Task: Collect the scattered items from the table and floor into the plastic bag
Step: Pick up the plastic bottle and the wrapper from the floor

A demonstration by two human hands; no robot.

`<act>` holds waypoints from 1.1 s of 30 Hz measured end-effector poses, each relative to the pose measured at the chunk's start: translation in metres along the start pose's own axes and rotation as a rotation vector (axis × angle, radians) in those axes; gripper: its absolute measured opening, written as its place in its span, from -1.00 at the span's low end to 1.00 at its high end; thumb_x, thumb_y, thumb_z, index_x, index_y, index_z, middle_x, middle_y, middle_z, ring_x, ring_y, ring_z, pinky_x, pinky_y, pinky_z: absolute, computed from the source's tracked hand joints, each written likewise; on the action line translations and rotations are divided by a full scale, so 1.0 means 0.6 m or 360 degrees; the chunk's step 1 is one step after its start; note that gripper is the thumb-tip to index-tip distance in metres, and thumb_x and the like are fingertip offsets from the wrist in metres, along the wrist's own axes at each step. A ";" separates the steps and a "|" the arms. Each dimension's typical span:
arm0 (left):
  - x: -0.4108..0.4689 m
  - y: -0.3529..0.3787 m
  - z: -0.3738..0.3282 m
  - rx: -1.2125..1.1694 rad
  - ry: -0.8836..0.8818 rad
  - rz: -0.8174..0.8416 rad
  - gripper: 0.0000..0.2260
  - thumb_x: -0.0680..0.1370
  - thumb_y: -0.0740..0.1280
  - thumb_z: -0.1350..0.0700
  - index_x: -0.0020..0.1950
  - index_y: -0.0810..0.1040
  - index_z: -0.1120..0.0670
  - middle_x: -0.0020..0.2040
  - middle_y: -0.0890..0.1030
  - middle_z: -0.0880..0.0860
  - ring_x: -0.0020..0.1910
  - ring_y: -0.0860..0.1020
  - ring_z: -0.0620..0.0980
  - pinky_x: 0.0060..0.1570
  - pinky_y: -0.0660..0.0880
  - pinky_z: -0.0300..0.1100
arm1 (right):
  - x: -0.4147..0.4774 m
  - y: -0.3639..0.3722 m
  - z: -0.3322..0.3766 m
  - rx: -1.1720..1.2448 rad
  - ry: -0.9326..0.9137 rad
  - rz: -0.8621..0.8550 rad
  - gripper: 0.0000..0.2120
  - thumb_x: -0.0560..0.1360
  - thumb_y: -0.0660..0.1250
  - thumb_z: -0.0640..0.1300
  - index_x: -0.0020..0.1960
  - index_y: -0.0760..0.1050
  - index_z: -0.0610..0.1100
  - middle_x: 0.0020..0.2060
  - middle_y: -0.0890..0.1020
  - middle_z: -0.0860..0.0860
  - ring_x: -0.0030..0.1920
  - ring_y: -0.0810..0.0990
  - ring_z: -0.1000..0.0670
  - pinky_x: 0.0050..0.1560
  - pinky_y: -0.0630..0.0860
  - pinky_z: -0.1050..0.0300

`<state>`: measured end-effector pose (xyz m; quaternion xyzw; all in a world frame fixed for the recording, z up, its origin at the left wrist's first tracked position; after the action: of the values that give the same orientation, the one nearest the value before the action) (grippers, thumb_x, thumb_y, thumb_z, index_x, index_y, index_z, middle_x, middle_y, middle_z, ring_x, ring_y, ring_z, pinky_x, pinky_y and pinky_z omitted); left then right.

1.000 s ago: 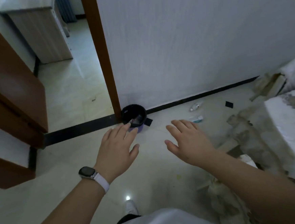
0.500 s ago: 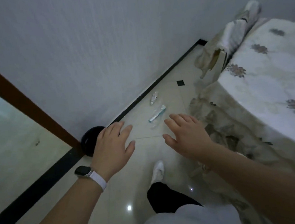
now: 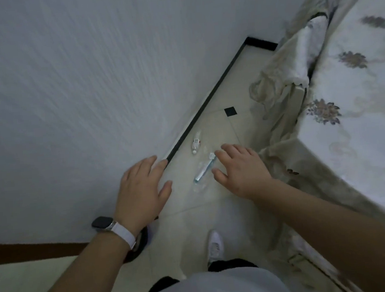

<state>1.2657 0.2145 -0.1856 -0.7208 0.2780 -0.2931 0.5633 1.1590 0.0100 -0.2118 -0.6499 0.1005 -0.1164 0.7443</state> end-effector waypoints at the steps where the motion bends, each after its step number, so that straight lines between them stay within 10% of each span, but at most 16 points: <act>1: 0.032 0.002 -0.004 -0.0014 0.0033 -0.0007 -0.53 0.52 0.20 -0.12 0.34 0.54 0.09 0.30 0.54 0.15 0.25 0.50 0.16 0.21 0.41 0.07 | 0.019 -0.006 -0.015 -0.0025 0.0017 0.0008 -0.50 0.52 0.09 0.20 0.26 0.50 -0.09 0.26 0.54 -0.09 0.26 0.49 -0.15 0.25 0.38 -0.06; 19: 0.559 0.157 0.063 -0.0119 0.0747 0.0223 -0.60 0.49 0.22 -0.05 0.23 0.57 0.11 0.19 0.58 0.16 0.17 0.54 0.18 0.15 0.44 0.06 | 0.330 0.023 -0.178 -0.0050 0.0706 0.0085 -0.49 0.50 0.12 0.22 0.25 0.50 -0.09 0.19 0.58 -0.06 0.17 0.54 -0.12 0.16 0.44 -0.04; 33: 0.815 0.408 0.114 -0.0286 0.0653 0.0439 -0.57 0.47 0.20 -0.06 0.22 0.59 0.12 0.18 0.59 0.16 0.15 0.53 0.18 0.08 0.46 0.04 | 0.535 0.236 -0.302 0.0213 0.1065 0.0152 -0.55 0.49 0.27 0.14 0.25 0.50 -0.13 0.19 0.57 -0.09 0.15 0.55 -0.16 0.08 0.48 -0.04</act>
<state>1.6279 -0.1501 -0.3839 -0.6487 0.5070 -0.3277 0.4634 1.4162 -0.2404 -0.3758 -0.5200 0.3616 -0.2944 0.7157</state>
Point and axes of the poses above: each hand's wrist, its own x-axis towards the middle knuckle, its own y-axis out of the palm, z = x × y, the point moved 7 cm from there along x, towards the middle knuckle
